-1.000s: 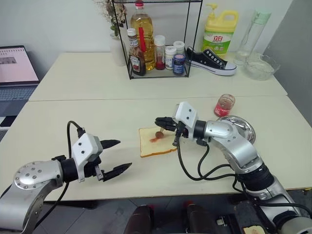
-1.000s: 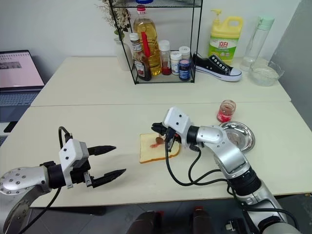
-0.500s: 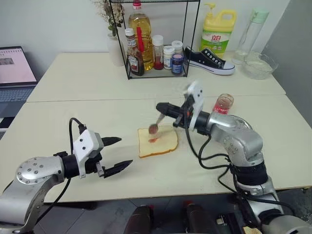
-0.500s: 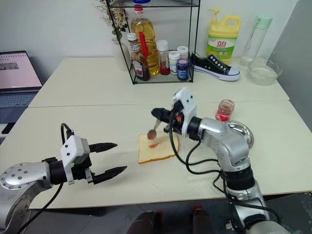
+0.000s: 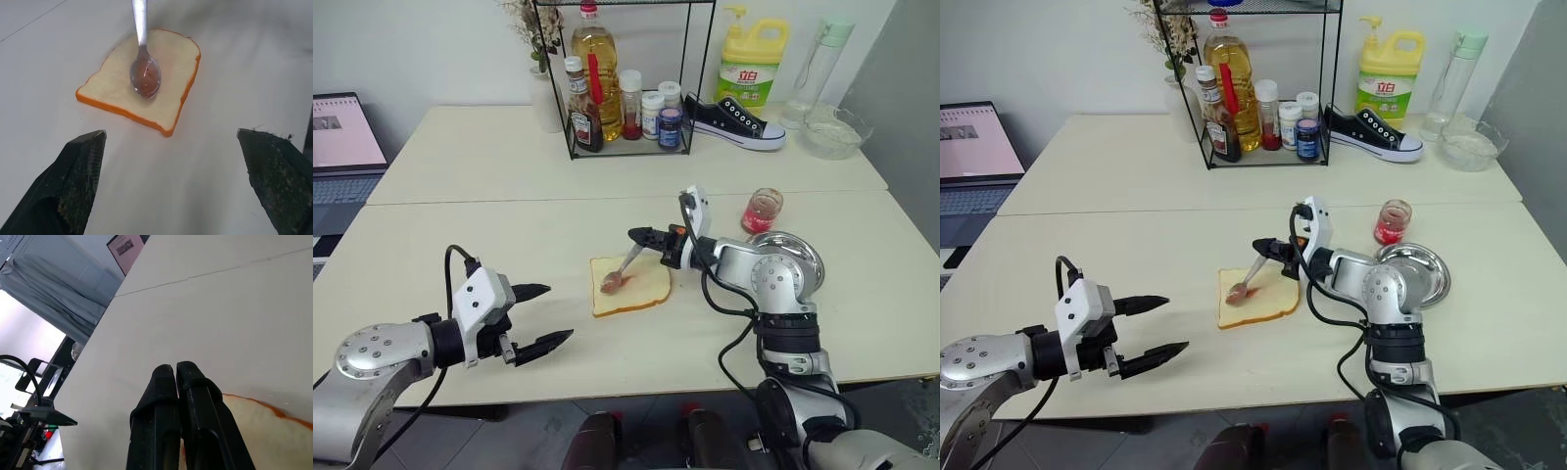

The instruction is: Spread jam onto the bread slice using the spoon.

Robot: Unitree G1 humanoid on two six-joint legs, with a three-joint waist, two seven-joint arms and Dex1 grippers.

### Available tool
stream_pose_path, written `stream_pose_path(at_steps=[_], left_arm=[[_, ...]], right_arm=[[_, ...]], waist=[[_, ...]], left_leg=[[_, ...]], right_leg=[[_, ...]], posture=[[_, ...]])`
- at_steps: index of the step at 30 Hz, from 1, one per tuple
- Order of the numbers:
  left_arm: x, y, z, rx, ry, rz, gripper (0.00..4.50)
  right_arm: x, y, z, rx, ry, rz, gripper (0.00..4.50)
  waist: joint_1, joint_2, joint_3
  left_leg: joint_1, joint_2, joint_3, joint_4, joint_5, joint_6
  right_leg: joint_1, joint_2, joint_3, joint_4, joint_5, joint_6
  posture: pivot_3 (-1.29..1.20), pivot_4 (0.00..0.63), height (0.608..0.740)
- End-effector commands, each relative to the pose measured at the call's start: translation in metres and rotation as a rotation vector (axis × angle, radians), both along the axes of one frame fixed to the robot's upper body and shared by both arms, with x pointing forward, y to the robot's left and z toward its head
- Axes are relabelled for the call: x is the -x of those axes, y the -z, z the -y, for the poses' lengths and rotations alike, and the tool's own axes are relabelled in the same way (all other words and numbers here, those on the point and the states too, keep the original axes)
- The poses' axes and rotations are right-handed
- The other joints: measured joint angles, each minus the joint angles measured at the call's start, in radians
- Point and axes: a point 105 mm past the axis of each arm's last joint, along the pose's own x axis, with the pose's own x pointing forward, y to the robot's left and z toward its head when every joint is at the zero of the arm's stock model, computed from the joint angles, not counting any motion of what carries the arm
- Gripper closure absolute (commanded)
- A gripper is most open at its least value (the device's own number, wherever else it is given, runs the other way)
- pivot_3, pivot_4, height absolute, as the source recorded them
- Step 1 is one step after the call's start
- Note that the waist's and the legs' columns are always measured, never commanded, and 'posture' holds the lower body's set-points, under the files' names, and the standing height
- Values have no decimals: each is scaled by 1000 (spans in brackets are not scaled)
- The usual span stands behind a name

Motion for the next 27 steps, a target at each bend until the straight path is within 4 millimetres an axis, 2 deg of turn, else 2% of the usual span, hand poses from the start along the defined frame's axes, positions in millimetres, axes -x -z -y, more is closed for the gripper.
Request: stream_pose_path(at_steps=[1,9,16,22,27], left_arm=[[0,-13,2,-9,14,47,0],[-4,-14,3,-11,27,49,0],[-8,-15,3,-15,41,54,0],[-13,-15,3,-18,53,59,0],[-14,-15,2,-21,56,59,0]], right_arm=[[-7,-4,5,-27,48,13,4469],[-17,12,28,17,141,-8,4469],[-10,17,52,58,152,3,4469],[-7,10,74,44,189,-5,4469],[-4,-3,80,7,185,0,4469]], waist=[[0,0,0],[0,0,0],[2,0,0],[4,0,0],[2,0,0]], left_leg=[[0,0,0,0,0,0],[0,0,0,0,0,0],[0,0,0,0,0,0],[0,0,0,0,0,0],[0,0,0,0,0,0]], right_leg=[[0,0,0,0,0,0],[0,1,0,0,0,0],[0,1,0,0,0,0],[1,1,0,0,0,0],[1,1,0,0,0,0]], posture=[[0,150,740],[0,150,740],[0,150,740],[0,150,740],[0,150,740]])
